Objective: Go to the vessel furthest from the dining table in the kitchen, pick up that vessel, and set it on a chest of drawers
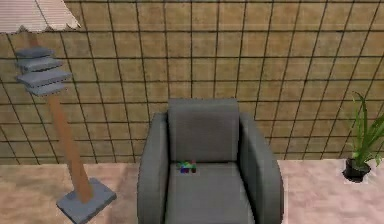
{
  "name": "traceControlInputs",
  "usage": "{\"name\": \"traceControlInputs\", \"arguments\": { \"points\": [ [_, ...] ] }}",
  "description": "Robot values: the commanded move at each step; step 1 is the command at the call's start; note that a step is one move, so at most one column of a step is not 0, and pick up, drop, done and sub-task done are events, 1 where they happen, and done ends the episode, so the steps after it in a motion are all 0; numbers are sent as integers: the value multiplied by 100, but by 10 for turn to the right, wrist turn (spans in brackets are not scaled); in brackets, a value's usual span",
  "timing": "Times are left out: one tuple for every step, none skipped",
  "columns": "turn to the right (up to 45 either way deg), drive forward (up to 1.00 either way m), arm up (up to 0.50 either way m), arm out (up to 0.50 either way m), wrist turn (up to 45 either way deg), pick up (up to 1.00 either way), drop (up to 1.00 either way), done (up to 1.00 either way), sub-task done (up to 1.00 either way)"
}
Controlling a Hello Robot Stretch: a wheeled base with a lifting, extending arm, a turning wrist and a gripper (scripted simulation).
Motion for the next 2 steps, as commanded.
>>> {"name": "traceControlInputs", "arguments": {
  "points": [
    [0, 20, 0, 0, 0, 0, 0, 0, 0],
    [-450, 0, 0, 0, 0, 0, 0, 0, 0]
  ]
}}
